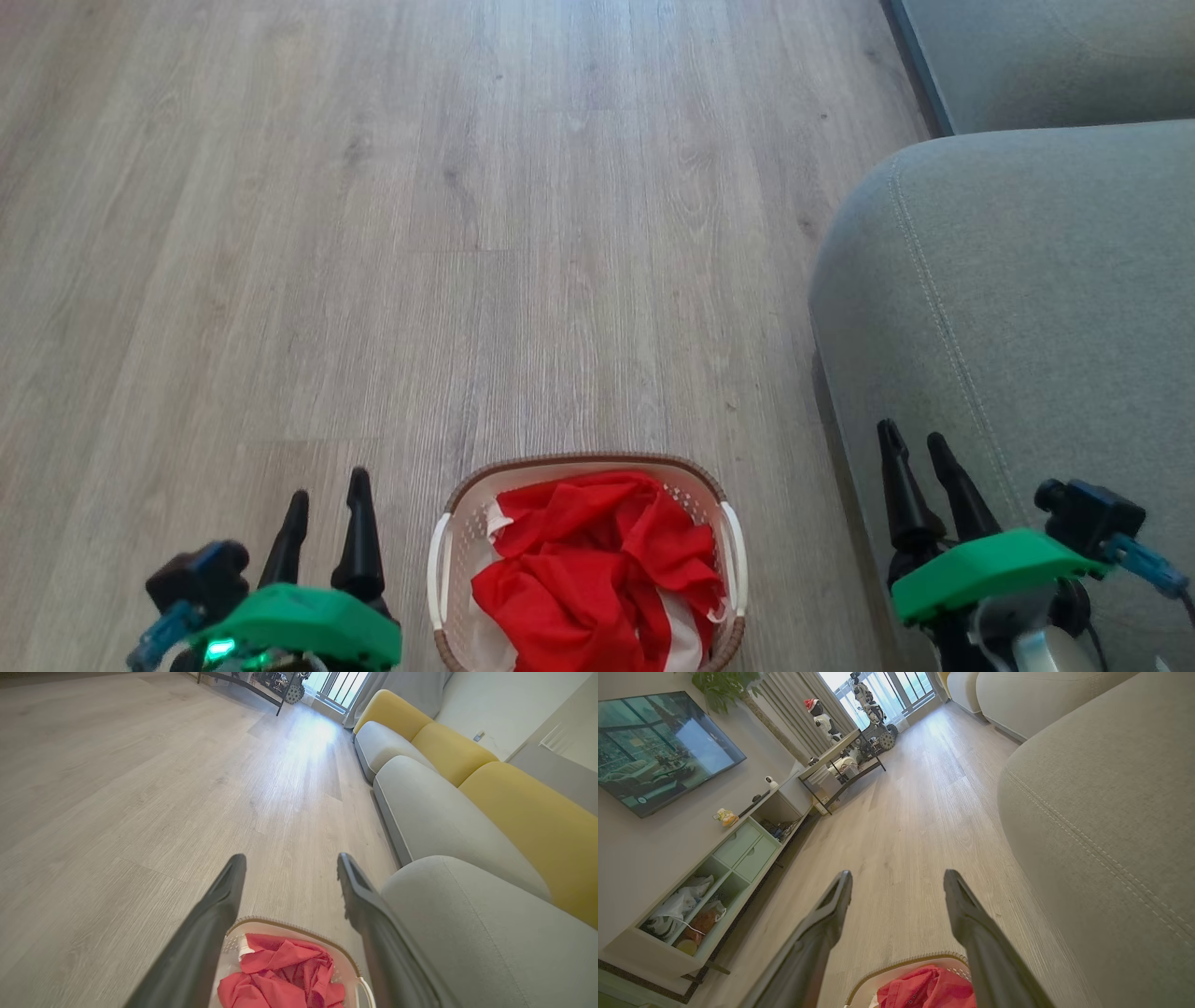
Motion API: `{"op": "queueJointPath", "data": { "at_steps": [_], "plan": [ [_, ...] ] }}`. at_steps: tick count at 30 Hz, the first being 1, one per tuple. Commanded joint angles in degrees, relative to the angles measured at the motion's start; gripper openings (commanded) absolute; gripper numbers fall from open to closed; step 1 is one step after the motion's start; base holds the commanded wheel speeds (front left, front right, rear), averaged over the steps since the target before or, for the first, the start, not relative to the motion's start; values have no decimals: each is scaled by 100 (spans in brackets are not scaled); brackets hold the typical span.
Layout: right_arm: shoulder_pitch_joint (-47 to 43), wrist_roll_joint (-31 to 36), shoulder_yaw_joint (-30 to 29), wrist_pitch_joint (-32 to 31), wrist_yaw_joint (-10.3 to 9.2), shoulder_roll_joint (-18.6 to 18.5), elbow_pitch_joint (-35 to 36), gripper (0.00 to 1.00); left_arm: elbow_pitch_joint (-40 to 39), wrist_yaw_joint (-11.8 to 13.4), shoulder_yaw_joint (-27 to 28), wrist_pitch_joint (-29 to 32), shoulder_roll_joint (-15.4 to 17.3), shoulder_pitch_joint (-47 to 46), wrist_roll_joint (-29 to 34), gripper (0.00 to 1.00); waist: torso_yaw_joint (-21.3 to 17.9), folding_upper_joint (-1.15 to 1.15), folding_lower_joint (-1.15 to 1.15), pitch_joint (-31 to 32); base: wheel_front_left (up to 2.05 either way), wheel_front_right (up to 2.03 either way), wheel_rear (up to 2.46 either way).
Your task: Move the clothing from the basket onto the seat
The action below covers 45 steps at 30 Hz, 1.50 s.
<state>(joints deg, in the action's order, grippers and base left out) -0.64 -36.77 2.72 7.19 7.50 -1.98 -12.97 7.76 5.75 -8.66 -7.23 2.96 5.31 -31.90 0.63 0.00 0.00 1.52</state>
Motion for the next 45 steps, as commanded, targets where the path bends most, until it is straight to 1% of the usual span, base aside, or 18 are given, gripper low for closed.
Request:
{"op": "queueJointPath", "data": {
  "at_steps": [1,23,42,45],
  "plan": [
    [132,173,139,92,-1,-60,229,100,-221,49,83,-96,78,-123,192,100,0,0,0,3,0,0,0],
    [112,1791,333,466,-1,-76,457,100,-448,520,-194,-465,205,33,1784,100,29,0,0,19,0,0,0],
    [104,3032,484,771,-1,-89,614,100,-574,742,-266,-766,186,187,2909,100,45,0,0,59,0,0,0],
    [113,3067,482,781,-1,-89,611,100,-568,728,-230,-776,169,194,2943,100,47,0,0,56,0,0,0]
  ]
}}
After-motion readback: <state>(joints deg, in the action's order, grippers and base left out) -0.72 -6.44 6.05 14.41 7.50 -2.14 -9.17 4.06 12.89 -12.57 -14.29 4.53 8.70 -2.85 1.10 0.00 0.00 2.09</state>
